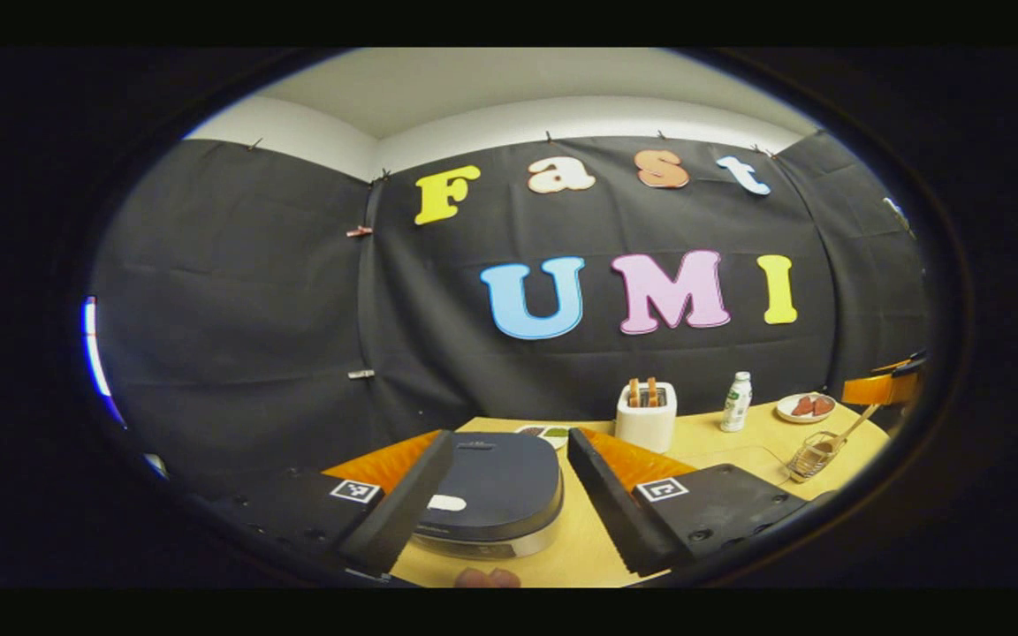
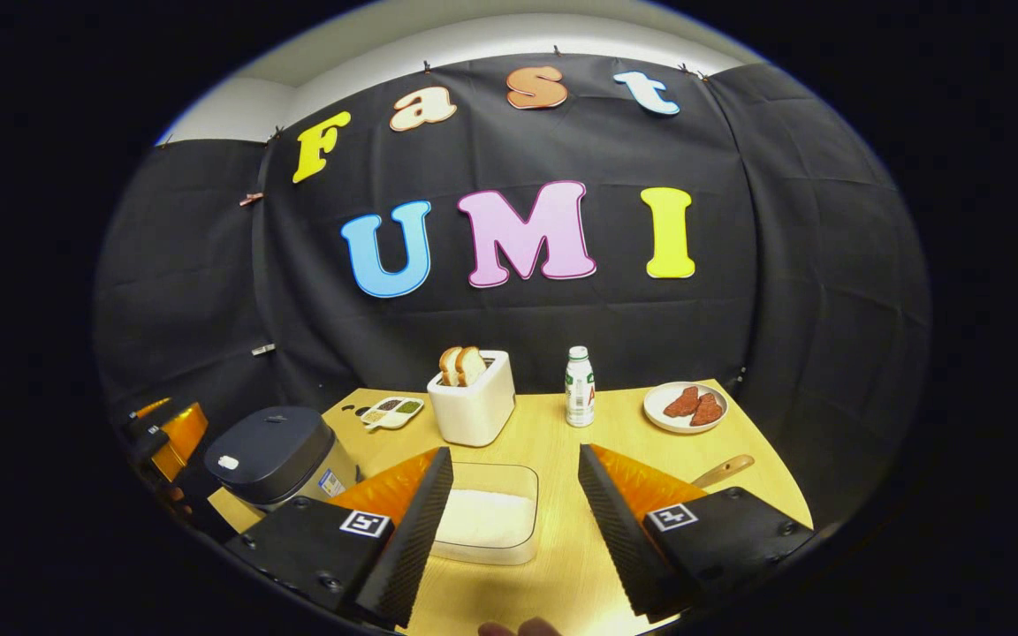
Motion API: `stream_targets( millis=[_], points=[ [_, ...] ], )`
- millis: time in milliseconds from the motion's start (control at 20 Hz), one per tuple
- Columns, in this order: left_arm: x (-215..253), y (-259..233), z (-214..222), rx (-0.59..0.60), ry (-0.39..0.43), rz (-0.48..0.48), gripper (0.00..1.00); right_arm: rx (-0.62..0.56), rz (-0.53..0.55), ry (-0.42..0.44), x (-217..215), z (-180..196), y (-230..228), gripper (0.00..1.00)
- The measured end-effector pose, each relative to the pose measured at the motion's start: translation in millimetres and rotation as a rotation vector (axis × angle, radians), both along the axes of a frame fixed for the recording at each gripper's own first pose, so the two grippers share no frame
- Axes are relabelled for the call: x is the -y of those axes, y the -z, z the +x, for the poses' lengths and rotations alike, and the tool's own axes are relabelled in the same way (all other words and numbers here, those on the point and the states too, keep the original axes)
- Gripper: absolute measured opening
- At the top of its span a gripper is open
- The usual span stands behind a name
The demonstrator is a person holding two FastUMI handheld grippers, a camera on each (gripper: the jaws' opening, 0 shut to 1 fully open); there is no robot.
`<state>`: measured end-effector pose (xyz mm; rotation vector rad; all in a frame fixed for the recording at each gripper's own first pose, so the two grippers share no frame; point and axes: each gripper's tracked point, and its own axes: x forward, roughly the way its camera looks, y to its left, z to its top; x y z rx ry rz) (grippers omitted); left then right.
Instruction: Close the left gripper, press the button to open the rice cooker; take a wooden spoon from the chopstick holder with the right hand, scoop a spoonful of rice and pour it into the rice cooker, then put the wooden spoon back into the chopstick holder.
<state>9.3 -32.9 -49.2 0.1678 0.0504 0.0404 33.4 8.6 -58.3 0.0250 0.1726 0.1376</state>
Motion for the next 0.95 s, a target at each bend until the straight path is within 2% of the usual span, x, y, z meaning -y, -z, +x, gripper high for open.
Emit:
stream_targets(
  millis=[200,250,300,350,550,600,650,950],
  points=[
    [20.4,-19.3,-7.7,0.022,0.019,0.005,0.95,0.023,-0.018,0.015,8.6,-0.3,-4.3,0.98],
    [23.6,-22.8,-10.7,0.025,0.021,-0.007,0.99,0.029,-0.022,0.017,9.7,-0.6,-5.3,0.98],
    [27.3,-25.5,-12.8,0.025,0.025,-0.020,0.94,0.034,-0.026,0.012,9.9,-1.5,-6.5,0.98],
    [31.1,-25.0,-12.4,0.020,0.029,-0.030,0.97,0.040,-0.027,0.008,9.2,-2.5,-7.4,0.98],
    [36.4,-24.6,-13.5,0.010,0.035,-0.041,0.96,0.066,-0.021,-0.004,8.0,-7.3,-13.2,0.99],
    [35.0,-25.0,-13.3,0.013,0.033,-0.044,0.99,0.072,-0.021,-0.005,8.0,-7.8,-14.3,0.99],
    [35.9,-23.0,-13.3,0.010,0.033,-0.049,0.96,0.076,-0.024,-0.004,8.2,-8.8,-15.9,0.98],
    [32.5,-24.7,-9.0,0.017,0.046,-0.057,0.99,0.092,-0.032,0.019,8.7,-9.8,-21.3,0.98]
  ],
)
